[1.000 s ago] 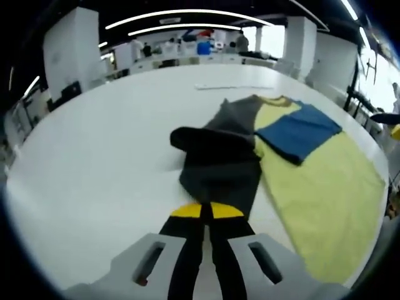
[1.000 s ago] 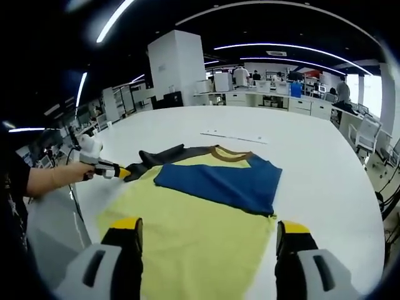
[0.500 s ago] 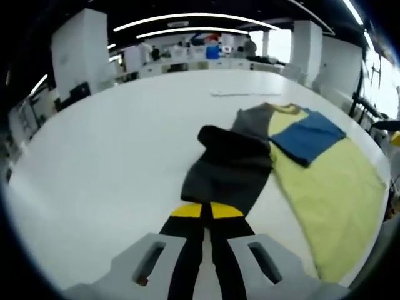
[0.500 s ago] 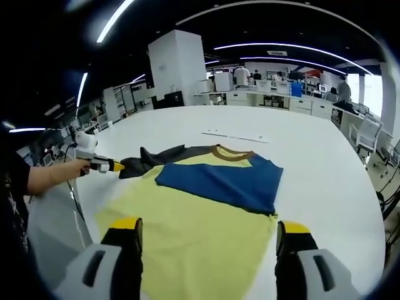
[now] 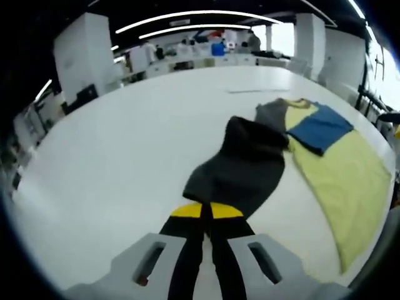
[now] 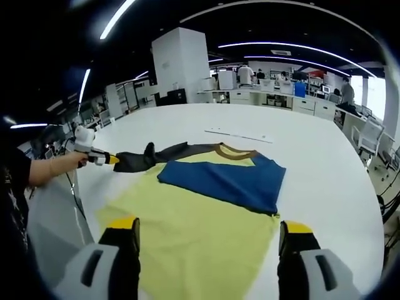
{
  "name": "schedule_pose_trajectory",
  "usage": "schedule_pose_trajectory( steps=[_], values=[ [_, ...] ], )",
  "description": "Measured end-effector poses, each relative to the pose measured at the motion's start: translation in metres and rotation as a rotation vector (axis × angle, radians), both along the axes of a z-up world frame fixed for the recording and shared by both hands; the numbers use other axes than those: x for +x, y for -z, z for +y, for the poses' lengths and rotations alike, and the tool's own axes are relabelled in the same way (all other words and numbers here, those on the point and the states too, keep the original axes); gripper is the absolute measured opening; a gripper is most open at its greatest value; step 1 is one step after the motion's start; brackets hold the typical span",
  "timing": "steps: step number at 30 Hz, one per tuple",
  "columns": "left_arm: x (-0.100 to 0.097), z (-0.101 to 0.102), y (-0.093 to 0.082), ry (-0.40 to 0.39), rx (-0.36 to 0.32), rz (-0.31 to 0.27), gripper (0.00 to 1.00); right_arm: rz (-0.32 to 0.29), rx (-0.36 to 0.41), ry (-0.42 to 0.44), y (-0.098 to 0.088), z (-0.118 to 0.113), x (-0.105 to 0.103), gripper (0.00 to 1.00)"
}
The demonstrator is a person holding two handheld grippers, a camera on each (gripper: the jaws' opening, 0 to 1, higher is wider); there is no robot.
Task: Fold the garment on the visible template until the final outline fits inside the template.
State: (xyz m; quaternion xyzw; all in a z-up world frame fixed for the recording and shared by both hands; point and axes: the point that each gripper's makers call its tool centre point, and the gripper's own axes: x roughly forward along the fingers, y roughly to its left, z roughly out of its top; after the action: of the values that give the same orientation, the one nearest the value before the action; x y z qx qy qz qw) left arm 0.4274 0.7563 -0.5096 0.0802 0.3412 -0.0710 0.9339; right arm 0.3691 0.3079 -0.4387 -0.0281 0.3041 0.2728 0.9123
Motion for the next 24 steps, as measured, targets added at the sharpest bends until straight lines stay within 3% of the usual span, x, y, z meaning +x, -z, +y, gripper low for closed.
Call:
schedule_pose_trajectory(
  steps=[24],
  values=[
    [-0.008,0.032,-0.021,-0.084,0.049,-0.030,0.00,0.014,-0.007,0.018,0.002,-0.006,-0.002,0.93]
  ],
)
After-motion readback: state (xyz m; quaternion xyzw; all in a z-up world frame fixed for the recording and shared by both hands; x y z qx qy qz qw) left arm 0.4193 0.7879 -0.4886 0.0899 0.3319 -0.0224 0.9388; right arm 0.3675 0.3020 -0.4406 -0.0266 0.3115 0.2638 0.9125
